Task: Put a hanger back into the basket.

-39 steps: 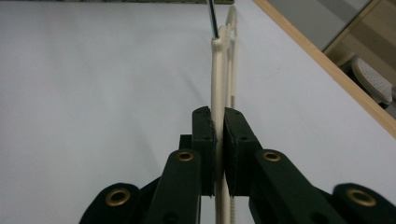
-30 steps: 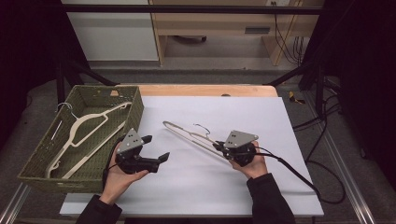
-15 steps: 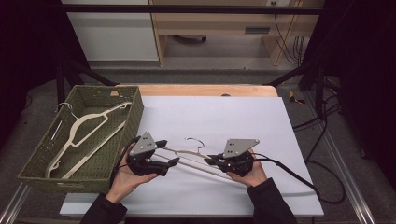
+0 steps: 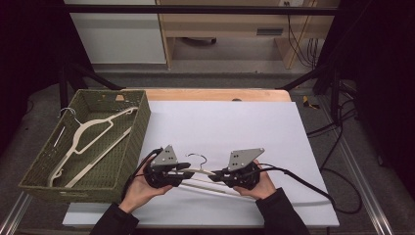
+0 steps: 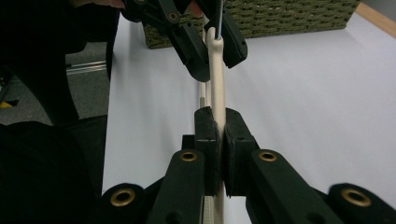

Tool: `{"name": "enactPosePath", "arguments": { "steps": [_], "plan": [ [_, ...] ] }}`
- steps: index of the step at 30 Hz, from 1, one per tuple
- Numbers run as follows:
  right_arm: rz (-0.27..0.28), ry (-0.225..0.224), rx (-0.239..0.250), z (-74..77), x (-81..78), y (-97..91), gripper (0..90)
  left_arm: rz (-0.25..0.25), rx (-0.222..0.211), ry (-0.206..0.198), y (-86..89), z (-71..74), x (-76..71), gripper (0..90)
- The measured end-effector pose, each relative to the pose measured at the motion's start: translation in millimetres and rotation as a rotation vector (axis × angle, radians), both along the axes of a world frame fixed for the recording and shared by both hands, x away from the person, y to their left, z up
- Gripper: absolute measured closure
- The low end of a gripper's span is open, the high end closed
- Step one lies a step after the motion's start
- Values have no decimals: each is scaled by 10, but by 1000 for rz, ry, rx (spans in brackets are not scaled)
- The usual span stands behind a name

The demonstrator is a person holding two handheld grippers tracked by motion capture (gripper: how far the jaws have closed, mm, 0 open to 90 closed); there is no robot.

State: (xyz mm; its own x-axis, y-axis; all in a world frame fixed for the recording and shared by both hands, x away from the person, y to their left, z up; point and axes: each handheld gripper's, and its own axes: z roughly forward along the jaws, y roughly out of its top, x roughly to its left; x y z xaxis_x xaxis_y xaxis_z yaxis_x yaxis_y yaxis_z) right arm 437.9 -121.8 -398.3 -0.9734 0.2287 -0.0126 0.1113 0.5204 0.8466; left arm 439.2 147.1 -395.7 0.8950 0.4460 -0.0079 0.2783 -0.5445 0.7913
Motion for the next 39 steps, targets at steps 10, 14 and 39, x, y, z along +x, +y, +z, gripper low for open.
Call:
{"name": "enactPosePath", "arguments": {
  "steps": [10,14,39],
  "plan": [
    [-113,-55,3,29,19,-27,745,-50,-13,33,-11,42,-74,813],
    [-161,-107,4,24,20,-27,647,-65,-36,51,-38,41,-108,854],
    [-544,-66,227,111,-116,-964,119,144,-145,-66,413,642,-182,864]
  ]
}}
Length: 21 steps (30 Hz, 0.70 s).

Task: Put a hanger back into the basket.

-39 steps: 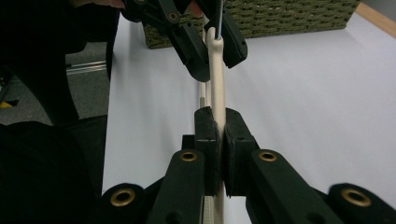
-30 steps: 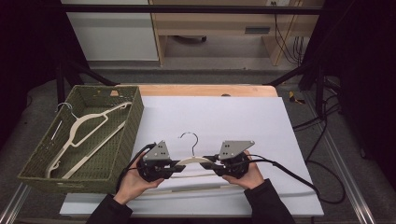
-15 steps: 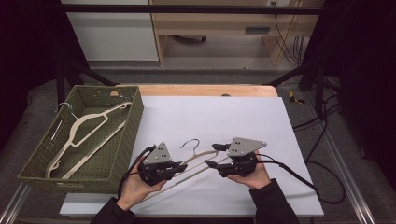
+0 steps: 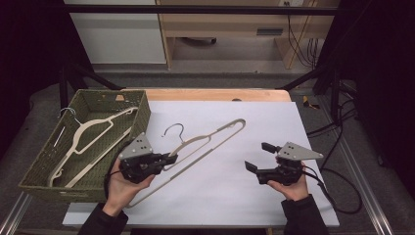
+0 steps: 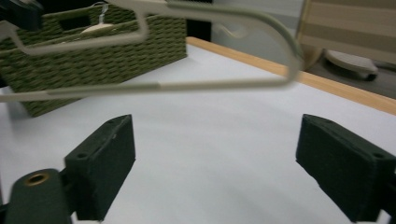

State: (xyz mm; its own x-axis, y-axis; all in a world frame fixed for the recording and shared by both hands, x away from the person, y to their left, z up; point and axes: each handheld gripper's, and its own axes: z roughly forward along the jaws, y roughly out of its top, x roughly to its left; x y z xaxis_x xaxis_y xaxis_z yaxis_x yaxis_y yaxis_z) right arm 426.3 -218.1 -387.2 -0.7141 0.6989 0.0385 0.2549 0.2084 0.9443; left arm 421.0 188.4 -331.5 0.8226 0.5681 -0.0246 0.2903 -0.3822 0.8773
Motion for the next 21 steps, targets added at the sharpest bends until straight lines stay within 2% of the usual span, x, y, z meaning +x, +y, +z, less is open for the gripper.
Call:
{"name": "enactPosePath", "arguments": {
  "steps": [1,2,4,5,6,7,9,11,14,16,20,21],
  "plan": [
    [0,0,0,0,0,0,119,0,0,0,0,0,0,864],
    [-40,-3,18,-14,-14,-102,110,12,-5,-11,74,97,10,864],
    [-64,-6,34,-23,-23,-172,106,21,-13,-17,153,192,26,864],
    [-64,-6,34,-23,-23,-172,106,21,-13,-17,153,192,26,864],
    [-93,-6,40,-27,-28,-237,94,29,-23,-23,235,271,44,864],
    [-93,-6,40,-27,-28,-237,94,29,-23,-23,235,271,44,864],
    [-119,5,39,-38,-28,-286,76,38,-18,-37,354,361,71,864],
    [-125,5,39,-43,-25,-299,72,45,-18,-41,394,388,79,864],
    [-140,14,36,-61,-22,-337,61,59,-32,-51,578,491,136,864],
    [-141,13,37,-64,-20,-345,59,63,-34,-56,620,514,150,864],
    [-151,17,38,-69,-19,-371,56,101,-16,-74,866,625,230,864],
    [-151,17,38,-69,-19,-371,56,101,-16,-74,866,625,230,864]
  ]
}}
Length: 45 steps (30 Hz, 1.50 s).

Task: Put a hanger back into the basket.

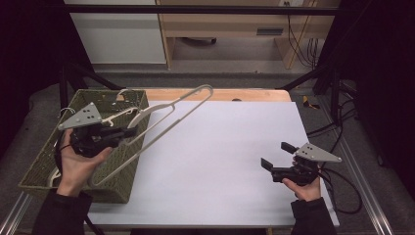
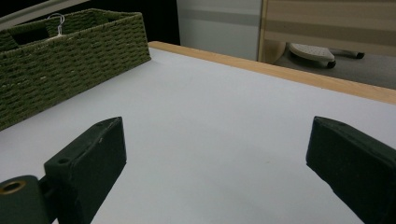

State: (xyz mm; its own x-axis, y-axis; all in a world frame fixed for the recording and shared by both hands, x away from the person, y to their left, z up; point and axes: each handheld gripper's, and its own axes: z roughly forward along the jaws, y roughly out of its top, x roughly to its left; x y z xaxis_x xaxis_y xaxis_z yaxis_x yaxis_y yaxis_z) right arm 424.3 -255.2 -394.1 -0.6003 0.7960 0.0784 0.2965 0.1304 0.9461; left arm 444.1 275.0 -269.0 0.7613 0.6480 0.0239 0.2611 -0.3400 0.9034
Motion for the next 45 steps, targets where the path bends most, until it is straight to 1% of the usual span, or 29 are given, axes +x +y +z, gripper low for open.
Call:
{"name": "enactPosePath", "arguments": {
  "steps": [1,4,5,6,8,12,13,14,15,16,19,22,26,29,30,33,34,36,37,39,42,44,45],
  "plan": [
    [0,2,-1,-2,1,-1,55,13,18,-5,95,20,29,864],
    [-1,4,-1,-5,9,5,53,29,34,-2,237,28,78,864],
    [-2,6,0,-7,10,7,52,32,38,0,275,29,90,864],
    [-2,6,0,-7,10,7,52,32,38,0,275,29,90,864],
    [-3,9,-1,-8,11,9,52,45,43,-5,369,28,123,864],
    [5,8,1,0,5,7,58,76,51,-1,550,14,190,864],
    [2,6,1,2,7,7,56,82,46,6,653,2,229,864],
    [2,6,1,2,7,7,56,82,46,6,653,2,229,864],
    [0,8,0,1,8,8,54,84,46,7,754,-16,267,864],
    [0,8,0,1,8,8,54,84,46,7,754,-16,267,864],
    [3,10,-2,-3,12,11,51,99,69,1,912,-44,316,863],
    [-1,11,-1,-5,14,16,50,126,68,6,1038,-82,345,863],
    [1,14,-1,-5,13,24,50,142,72,21,1203,-158,381,863],
    [1,14,1,-3,13,23,50,172,84,24,1357,-243,412,863],
    [1,14,1,-3,13,23,50,172,84,24,1357,-243,412,863],
    [1,14,-2,-6,16,26,49,201,71,49,1498,-334,442,863],
    [2,13,-3,-6,17,25,49,201,71,49,1498,-334,442,863],
    [3,12,-3,-5,16,21,49,213,69,62,1564,-392,444,863],
    [2,13,-1,-4,15,22,49,213,69,62,1564,-392,444,863],
    [4,13,-3,-6,16,23,49,228,71,66,1591,-434,441,863],
    [1,14,-4,-7,17,26,49,245,62,73,1643,-499,434,864],
    [1,16,-6,-10,20,30,49,254,68,91,1654,-537,435,863],
    [2,16,-6,-12,22,33,50,264,68,106,1650,-584,443,864]
  ]
}}
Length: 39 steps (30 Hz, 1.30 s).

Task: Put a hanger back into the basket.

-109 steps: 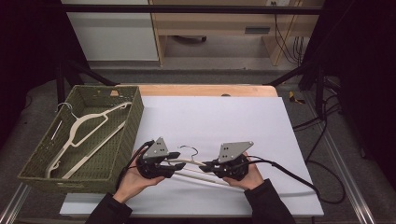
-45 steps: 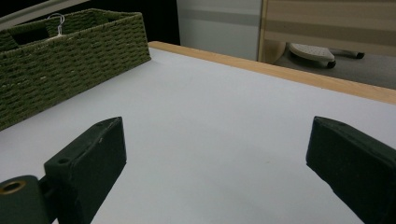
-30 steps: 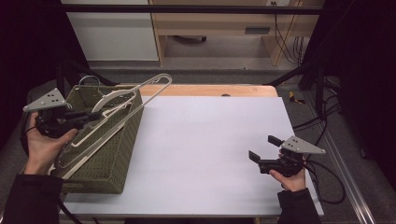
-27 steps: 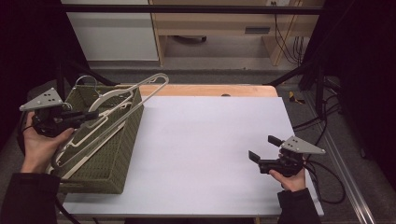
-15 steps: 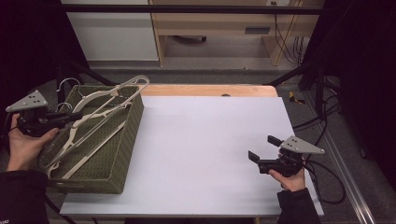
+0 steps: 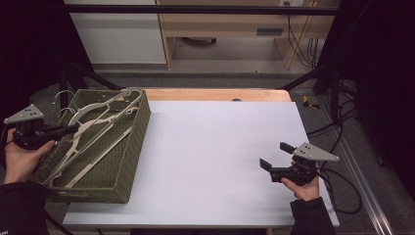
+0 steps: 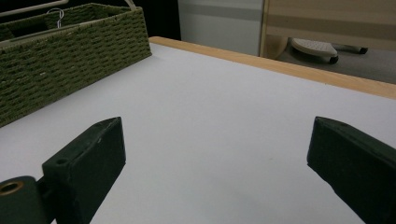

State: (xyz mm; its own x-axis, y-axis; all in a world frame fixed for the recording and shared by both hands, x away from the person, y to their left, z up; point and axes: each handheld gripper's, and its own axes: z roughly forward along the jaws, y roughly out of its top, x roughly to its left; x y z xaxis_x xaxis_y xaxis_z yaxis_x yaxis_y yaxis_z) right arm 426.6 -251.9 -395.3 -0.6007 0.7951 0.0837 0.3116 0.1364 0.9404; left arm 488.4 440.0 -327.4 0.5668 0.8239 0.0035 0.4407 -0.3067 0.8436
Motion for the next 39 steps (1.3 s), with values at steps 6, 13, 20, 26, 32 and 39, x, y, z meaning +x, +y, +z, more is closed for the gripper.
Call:
{"name": "enactPosePath", "arguments": {
  "steps": [6,13,20,26,32,39],
  "plan": [
    [3,5,-1,-1,0,5,49,31,-26,56,-54,-178,31,864],
    [4,6,-1,-1,-1,7,49,61,-46,130,-140,-400,64,861],
    [6,4,-3,0,0,11,49,115,-97,165,-107,-524,102,843],
    [5,11,-4,-6,3,22,50,256,36,191,-75,-596,150,783],
    [6,11,-7,-16,11,33,49,324,105,234,-47,-660,190,584],
    [8,16,-8,-23,11,43,48,376,99,269,-16,-682,190,395]
  ]
}}
